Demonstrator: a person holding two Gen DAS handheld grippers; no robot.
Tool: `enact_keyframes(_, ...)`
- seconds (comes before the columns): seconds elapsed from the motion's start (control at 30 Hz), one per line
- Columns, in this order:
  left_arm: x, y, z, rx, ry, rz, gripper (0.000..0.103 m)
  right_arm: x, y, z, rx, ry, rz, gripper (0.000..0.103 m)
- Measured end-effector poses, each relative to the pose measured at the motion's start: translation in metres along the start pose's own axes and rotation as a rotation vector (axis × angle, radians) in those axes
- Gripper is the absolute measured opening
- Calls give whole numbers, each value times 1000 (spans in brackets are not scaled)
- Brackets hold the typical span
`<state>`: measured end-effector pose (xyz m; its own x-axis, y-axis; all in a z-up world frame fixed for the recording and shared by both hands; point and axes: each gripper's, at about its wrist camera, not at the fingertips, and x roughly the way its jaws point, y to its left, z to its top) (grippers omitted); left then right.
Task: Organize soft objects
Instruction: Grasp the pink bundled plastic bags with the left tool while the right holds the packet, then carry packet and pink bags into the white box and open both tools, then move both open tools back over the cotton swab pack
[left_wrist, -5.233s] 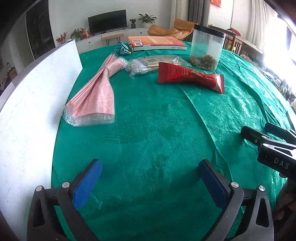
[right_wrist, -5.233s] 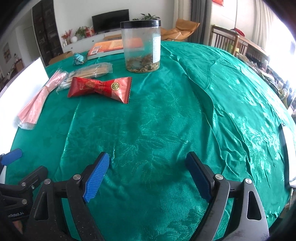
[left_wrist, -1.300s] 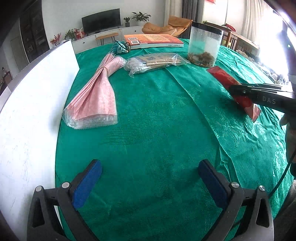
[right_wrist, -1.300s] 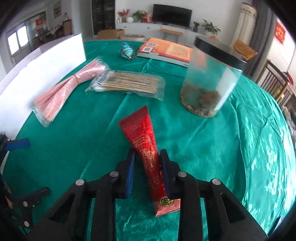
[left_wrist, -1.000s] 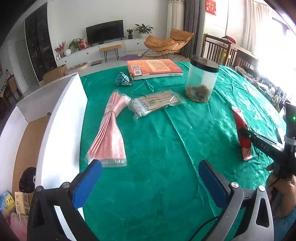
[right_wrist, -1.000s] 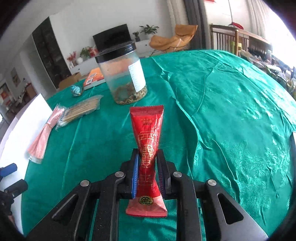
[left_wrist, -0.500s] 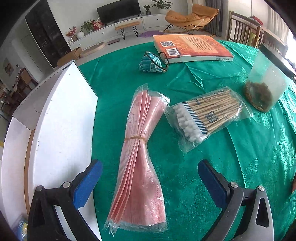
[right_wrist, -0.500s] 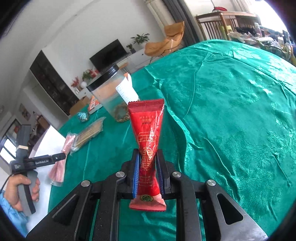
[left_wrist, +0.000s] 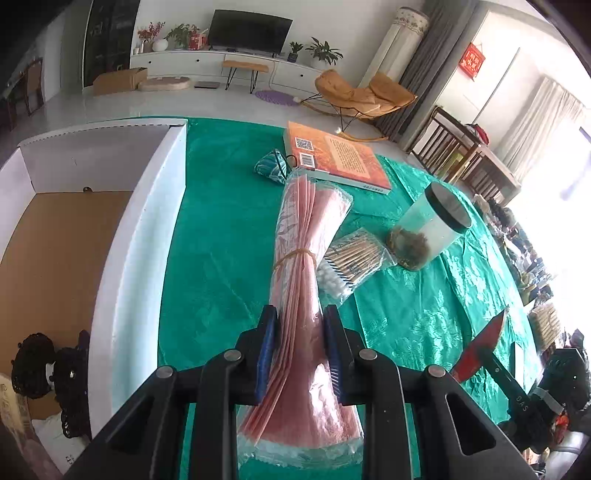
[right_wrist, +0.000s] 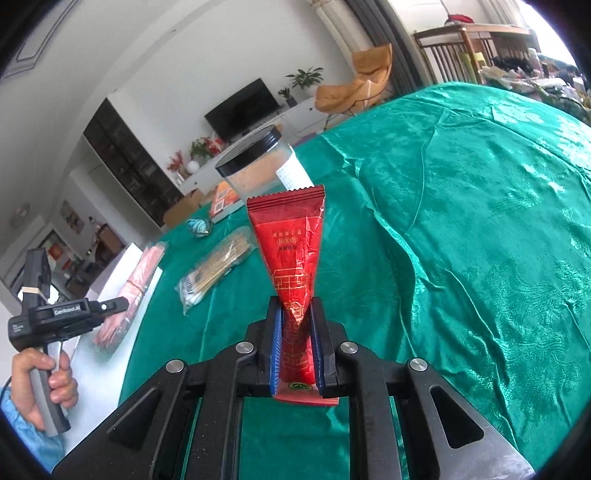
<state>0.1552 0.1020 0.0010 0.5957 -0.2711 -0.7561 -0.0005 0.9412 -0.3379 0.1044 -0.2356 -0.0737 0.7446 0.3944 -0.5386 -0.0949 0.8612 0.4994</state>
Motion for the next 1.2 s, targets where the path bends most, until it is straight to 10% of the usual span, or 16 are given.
enact_keyframes(0.2, -105, 36, -12, -21, -141, -11, 26, -19, 63, 2, -18, 24, 150, 16)
enact_keyframes(0.43, -185, 115, -35, -46, -249, 288, 26, -14, 218, 4, -127, 146, 470, 15)
enact_keyframes(0.53, -181, 149, -49, -84, -225, 431, 45, 3, 284, -19, -175, 260, 590, 17)
enact_keyframes(0.57, -178, 157, -55, -98, -220, 454, 70, 9, 302, -28, -204, 291, 596, 23)
enact_keyframes(0.63, -176, 166, -65, -126, -238, 467, 99, 20, 325, -43, -257, 343, 608, 66)
enact_keyframes(0.7, -176, 164, -70, -131, -283, 464, 101, 25, 322, -52, -261, 351, 619, 79)
enact_keyframes(0.8, -169, 155, -69, -121, -305, 435, 101, 27, 287, -59, -307, 308, 512, 79)
enact_keyframes(0.97, -151, 103, -56, -50, -308, 322, 101, 38, 167, -75, -328, 222, 96, 79)
enact_keyframes(1.2, -104, 10, -38, 148, -208, 160, 101, 8, 62, -63, -130, 124, -248, 79)
